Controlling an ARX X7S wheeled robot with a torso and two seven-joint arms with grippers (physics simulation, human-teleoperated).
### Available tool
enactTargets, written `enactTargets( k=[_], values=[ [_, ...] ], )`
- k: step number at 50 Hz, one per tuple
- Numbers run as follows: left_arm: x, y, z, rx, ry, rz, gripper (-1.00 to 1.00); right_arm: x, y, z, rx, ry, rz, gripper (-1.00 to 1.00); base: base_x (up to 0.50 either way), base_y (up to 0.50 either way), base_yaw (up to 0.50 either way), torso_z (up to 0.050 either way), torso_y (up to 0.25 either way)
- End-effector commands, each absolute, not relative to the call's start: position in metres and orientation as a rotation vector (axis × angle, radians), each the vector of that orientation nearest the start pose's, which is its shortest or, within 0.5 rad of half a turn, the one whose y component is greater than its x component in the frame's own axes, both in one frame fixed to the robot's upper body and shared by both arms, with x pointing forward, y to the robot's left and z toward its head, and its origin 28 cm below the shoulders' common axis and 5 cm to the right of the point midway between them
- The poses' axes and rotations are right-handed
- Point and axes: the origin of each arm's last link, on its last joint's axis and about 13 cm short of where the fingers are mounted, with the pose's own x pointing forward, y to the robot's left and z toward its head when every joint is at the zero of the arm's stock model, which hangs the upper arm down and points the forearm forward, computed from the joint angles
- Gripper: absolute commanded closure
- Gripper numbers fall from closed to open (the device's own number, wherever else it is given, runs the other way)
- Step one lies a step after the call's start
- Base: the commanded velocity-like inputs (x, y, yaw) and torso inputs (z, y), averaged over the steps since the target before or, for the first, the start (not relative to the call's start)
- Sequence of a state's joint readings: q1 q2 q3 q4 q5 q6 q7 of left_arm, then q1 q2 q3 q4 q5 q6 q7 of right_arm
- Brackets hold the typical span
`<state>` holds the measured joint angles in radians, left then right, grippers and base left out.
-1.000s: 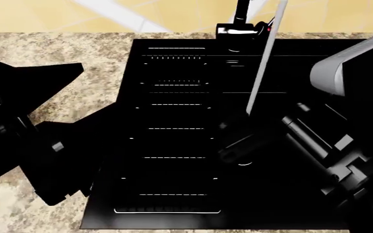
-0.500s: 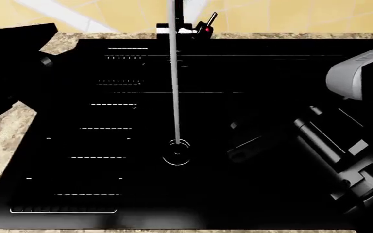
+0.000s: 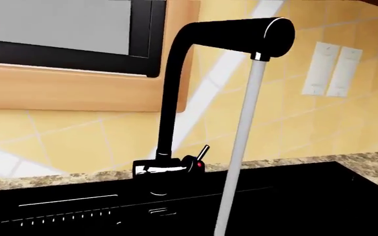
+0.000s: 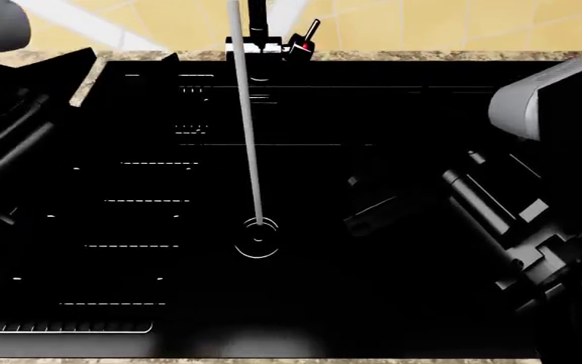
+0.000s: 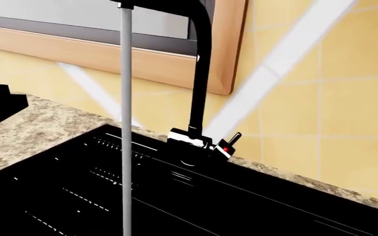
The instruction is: Pick the broccolis and squashs from the sink and place them in one bowl. Place the beet in the other bowl. Then turn off the sink faucet.
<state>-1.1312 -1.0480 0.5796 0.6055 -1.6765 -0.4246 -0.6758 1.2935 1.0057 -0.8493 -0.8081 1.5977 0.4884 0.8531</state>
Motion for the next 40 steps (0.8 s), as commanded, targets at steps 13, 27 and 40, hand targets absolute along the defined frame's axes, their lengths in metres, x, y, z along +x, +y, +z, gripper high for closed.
enactTargets(
  k=[13,27,40],
  values=[
    [0.257,0.236,0.292,-0.132,-0.232,-0.159,-1.00,0.242,-0.097,0.289,-0.076,-0.246,0.351,-1.00,0.00,0.00,0.00,0.000,0.000],
    [0.307,0.227,0.299,-0.025,-0.221,-0.101,-1.00,0.290,-0.099,0.302,-0.075,-0.220,0.322,-1.00,0.00,0.00,0.00,0.000,0.000],
    [0.373,0.229,0.303,0.061,-0.247,0.060,-1.00,0.359,-0.097,0.313,-0.046,-0.218,0.271,-1.00,0.00,0.00,0.00,0.000,0.000]
  ],
)
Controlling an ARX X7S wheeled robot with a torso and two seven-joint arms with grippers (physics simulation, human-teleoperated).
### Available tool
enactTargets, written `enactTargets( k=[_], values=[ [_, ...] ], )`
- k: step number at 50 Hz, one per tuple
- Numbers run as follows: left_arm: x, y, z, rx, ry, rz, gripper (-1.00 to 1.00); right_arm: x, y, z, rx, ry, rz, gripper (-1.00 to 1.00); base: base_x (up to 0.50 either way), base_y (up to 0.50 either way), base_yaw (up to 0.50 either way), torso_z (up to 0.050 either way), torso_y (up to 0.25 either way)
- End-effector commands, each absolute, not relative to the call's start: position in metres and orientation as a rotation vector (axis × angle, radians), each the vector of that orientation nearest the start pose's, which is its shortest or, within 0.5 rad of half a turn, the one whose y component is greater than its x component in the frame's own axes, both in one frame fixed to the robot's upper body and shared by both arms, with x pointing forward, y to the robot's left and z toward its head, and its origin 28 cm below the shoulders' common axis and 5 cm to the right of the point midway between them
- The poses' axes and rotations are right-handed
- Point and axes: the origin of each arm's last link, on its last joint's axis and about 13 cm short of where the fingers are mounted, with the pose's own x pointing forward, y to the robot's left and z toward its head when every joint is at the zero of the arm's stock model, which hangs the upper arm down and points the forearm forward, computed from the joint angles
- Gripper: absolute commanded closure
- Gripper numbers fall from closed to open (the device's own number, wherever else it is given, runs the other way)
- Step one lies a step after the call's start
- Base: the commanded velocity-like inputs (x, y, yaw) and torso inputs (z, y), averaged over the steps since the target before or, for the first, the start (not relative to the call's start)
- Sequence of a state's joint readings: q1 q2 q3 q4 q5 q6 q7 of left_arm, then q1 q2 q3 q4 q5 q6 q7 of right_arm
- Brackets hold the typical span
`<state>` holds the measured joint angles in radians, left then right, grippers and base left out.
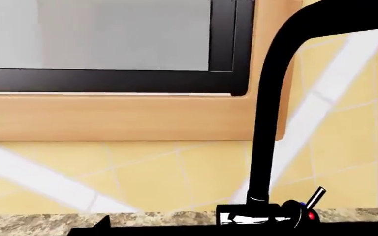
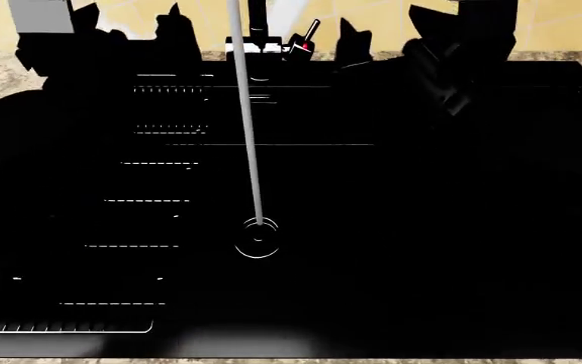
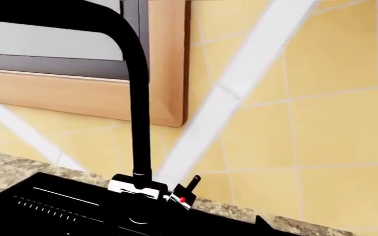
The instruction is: Pick the broccolis and squashs from the sink and place them in one bowl. Place the beet in the other bowl. Then turn off the sink faucet.
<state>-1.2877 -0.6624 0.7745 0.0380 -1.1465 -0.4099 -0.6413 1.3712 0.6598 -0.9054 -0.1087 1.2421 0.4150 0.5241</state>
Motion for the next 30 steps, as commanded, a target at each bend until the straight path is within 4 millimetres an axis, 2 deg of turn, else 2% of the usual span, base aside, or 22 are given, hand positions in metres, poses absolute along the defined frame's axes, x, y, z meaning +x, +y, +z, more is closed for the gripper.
enactTargets(
  k=[1,7,16,24,30],
  values=[
    [0.379,0.229,0.302,0.065,-0.245,0.068,-1.00,0.363,-0.098,0.313,-0.043,-0.217,0.266,-1.00,0.00,0.00,0.00,0.000,0.000],
    [0.412,0.225,0.295,0.037,-0.209,0.124,-1.00,0.396,-0.099,0.307,-0.006,-0.193,0.249,-1.00,0.00,0.00,0.00,0.000,0.000],
    [0.441,0.232,0.284,0.016,-0.169,0.229,-1.00,0.440,-0.095,0.298,-0.006,-0.167,0.205,-1.00,0.00,0.00,0.00,0.000,0.000],
    [0.440,0.242,0.273,0.015,-0.127,0.289,-1.00,0.441,-0.099,0.289,-0.021,-0.132,0.136,-1.00,0.00,0.00,0.00,0.000,0.000],
    [0.440,0.246,0.267,0.028,-0.093,0.273,-1.00,0.441,-0.101,0.280,-0.030,-0.083,0.102,-1.00,0.00,0.00,0.00,0.000,0.000]
  ],
)
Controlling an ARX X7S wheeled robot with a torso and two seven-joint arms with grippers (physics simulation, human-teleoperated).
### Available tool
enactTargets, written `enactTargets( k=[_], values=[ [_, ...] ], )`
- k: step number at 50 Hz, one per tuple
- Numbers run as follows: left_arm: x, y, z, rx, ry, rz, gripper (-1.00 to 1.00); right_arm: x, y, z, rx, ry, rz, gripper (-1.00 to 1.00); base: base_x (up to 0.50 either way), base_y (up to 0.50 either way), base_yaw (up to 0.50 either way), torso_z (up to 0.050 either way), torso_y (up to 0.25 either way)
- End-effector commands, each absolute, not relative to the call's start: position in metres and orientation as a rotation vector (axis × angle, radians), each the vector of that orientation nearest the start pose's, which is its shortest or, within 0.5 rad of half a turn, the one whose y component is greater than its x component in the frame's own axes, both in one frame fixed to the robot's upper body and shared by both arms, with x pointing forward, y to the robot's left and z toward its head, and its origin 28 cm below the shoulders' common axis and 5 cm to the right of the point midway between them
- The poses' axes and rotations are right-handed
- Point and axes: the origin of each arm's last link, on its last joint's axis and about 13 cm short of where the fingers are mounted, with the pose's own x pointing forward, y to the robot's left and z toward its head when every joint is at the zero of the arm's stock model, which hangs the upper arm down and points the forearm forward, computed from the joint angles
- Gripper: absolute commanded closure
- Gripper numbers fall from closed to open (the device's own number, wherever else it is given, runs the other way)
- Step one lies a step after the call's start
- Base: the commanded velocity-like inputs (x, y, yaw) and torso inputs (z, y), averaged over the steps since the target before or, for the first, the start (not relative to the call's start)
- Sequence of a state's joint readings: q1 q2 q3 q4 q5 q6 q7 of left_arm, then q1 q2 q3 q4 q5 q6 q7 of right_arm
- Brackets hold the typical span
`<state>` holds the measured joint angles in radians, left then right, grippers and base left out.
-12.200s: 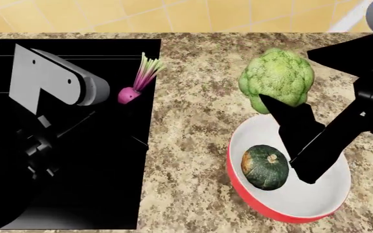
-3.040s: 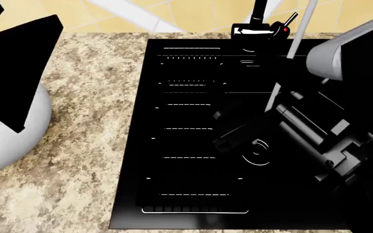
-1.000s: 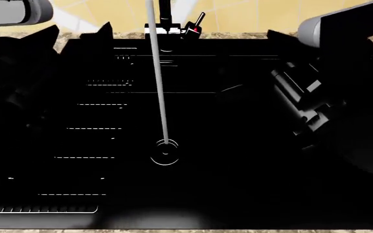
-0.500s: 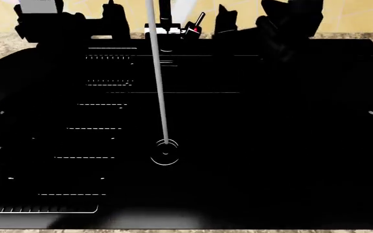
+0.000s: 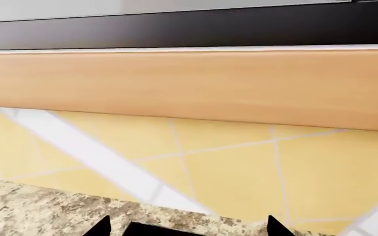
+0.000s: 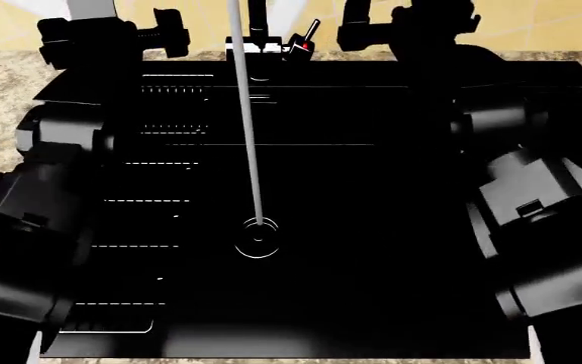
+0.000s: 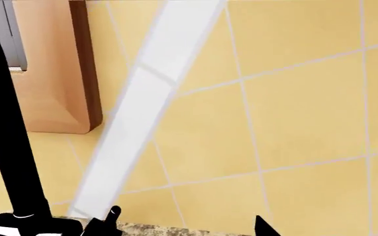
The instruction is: Pick the broccolis and squashs from the sink and place them in one bowl. Place the beet in the other bowl. Then turn off the sink faucet.
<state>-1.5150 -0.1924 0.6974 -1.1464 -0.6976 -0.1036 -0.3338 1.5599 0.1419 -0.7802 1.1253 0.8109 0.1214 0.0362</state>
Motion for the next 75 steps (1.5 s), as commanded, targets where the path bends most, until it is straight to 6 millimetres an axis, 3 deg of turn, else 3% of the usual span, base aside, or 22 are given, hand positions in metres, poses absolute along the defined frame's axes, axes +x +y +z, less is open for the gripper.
enactTargets(
  k=[1,9,19,50,75],
  values=[
    [0.440,0.247,0.267,0.027,-0.092,0.272,-1.00,0.441,-0.101,0.278,-0.039,-0.075,0.103,-1.00,0.00,0.00,0.00,0.000,0.000],
    [0.439,0.251,0.267,0.029,-0.092,0.216,-1.00,0.440,-0.098,0.264,-0.049,0.002,0.155,-1.00,0.00,0.00,0.00,0.000,0.000],
    [0.440,0.247,0.270,0.058,-0.114,0.166,-1.00,0.440,-0.095,0.269,-0.003,-0.021,0.208,-1.00,0.01,0.00,0.00,0.000,0.000],
    [0.440,0.251,0.265,0.083,-0.121,0.199,-1.00,0.440,-0.097,0.259,0.012,0.009,0.203,-1.00,0.50,0.00,0.00,0.000,0.000],
    [0.439,0.254,0.257,0.067,-0.099,0.195,-1.00,0.441,-0.087,0.263,0.155,-0.089,0.357,-1.00,0.01,0.00,0.00,0.000,0.000]
  ],
)
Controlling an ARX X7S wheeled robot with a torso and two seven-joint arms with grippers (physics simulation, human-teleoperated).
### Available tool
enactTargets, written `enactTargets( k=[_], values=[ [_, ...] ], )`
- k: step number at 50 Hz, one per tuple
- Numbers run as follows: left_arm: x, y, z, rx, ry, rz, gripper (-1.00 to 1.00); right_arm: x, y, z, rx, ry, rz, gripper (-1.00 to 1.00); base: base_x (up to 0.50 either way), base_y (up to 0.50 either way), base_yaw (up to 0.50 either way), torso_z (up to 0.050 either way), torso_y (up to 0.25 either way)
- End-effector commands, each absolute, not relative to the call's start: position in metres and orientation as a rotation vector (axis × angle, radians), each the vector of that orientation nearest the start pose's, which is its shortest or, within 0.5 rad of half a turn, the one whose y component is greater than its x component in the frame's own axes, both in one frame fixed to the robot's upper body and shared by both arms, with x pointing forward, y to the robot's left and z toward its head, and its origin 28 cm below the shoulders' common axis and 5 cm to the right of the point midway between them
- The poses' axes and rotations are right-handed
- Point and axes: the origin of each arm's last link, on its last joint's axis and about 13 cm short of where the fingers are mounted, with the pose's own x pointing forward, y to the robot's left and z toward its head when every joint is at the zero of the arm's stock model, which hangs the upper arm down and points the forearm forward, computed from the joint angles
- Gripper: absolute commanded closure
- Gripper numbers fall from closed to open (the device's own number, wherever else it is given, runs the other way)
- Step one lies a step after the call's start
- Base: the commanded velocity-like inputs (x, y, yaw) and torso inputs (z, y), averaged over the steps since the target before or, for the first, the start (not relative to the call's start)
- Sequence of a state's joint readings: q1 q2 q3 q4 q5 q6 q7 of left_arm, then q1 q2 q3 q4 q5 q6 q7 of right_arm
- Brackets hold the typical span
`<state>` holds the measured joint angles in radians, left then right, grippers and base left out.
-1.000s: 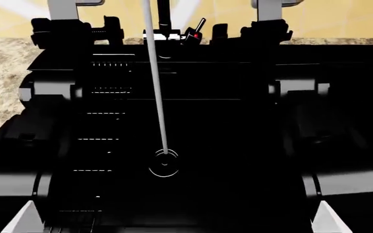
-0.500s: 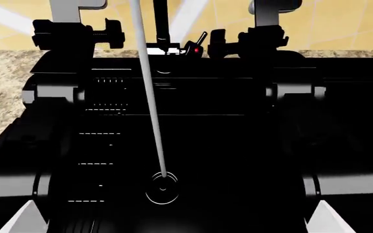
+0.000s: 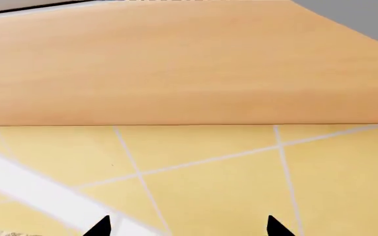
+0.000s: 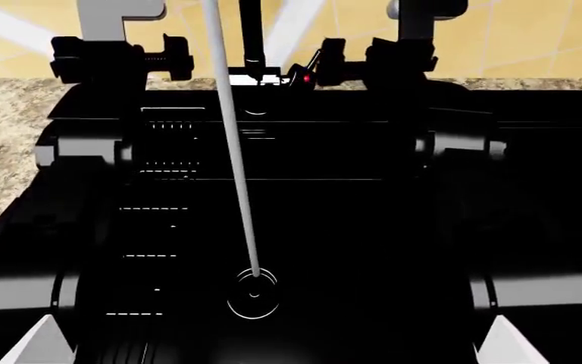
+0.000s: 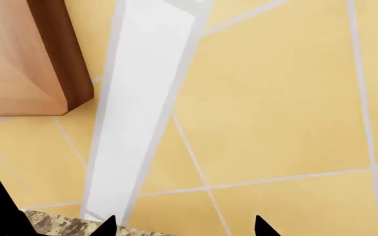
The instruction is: Pick the broccolis and squashs from the sink and place them in one bowl. Place the beet in the other bowl. Then turn off the sink faucet.
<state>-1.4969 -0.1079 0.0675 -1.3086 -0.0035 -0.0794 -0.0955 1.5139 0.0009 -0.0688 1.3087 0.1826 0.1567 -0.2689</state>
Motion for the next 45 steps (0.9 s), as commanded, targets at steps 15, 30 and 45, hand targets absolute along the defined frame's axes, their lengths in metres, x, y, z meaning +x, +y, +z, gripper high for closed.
enactTargets(
  k=[15,30,45],
  values=[
    [0.4389,0.2559,0.2541,0.062,-0.094,0.196,-1.00,0.4413,-0.0807,0.2631,0.153,-0.118,0.446,-1.00,0.00,0.00,0.00,0.000,0.000],
    [0.4392,0.2568,0.2546,0.096,-0.127,0.199,-1.00,0.4415,-0.0819,0.2618,0.117,-0.118,0.418,-1.00,0.00,0.00,0.00,0.000,0.000],
    [0.4393,0.2571,0.2547,0.115,-0.137,0.203,-1.00,0.4421,-0.0851,0.2695,0.090,-0.141,0.395,-1.00,0.00,0.00,0.00,0.000,0.000]
  ],
)
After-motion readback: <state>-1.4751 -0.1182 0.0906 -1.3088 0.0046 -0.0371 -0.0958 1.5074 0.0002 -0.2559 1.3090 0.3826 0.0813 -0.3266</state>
